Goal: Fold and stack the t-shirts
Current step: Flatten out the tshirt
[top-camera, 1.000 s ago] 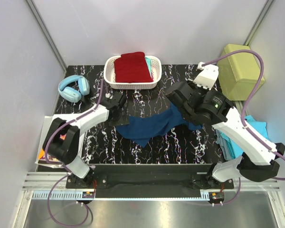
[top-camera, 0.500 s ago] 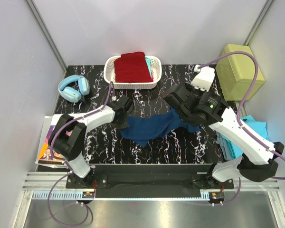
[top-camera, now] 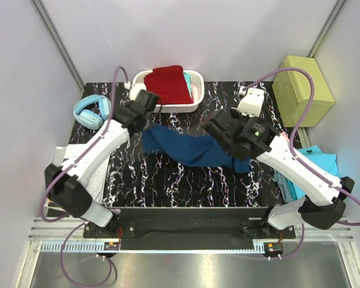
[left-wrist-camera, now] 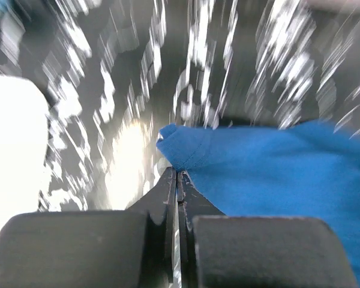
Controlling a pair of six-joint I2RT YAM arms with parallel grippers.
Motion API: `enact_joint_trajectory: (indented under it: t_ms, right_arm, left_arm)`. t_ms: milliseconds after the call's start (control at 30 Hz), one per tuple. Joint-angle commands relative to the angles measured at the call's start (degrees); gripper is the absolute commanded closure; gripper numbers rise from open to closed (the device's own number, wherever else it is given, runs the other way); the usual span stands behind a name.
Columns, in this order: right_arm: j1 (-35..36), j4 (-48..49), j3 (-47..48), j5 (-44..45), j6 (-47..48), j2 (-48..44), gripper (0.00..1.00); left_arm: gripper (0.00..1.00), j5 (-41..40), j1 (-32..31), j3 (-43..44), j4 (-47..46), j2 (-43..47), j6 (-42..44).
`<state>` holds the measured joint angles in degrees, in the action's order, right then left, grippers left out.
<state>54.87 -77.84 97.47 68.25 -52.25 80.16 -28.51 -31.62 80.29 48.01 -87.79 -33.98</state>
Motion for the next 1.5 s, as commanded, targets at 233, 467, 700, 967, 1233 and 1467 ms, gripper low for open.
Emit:
enact_joint_trajectory:
  t_ms: [233, 467, 700, 967, 1233, 1467]
  right_arm:
    - [-4.33, -7.5, -3.95, 0.31, 4.33, -1.32, 1.0]
    - [-7.76, -1.18, -7.64, -1.97, 9.79, -3.34, 1.0]
    - [-14.7, 6.29, -9.93, -1.28, 20.15, -9.48, 1.0]
    - [-20.5, 13.86, -15.72, -5.58, 25.71, -11.78, 1.0]
    - [-21.39, 14.21, -21.0, -9.62, 23.33, -12.84, 1.0]
    - [-21.47, 19.55, -21.8, -10.94, 25.44, -7.92, 1.0]
  left_arm:
    - [1.0, -19.99, 9.2, 7.07, 5.6, 11.76, 2.33]
    - [1.0, -14.3, 15.26, 2.25, 5.34, 11.5, -0.03]
    - [1.0, -14.47, 18.7, 2.41, 5.34, 13.79, 0.05]
    - [1.0, -11.13, 18.96, -1.26, 4.29, 11.76, -1.09]
    - [1.0, -6.21, 19.05, -10.58, 3.59, 12.29, -3.11]
    - [1.0, -2.17, 19.05, -8.94, 1.3, 8.61, -0.74]
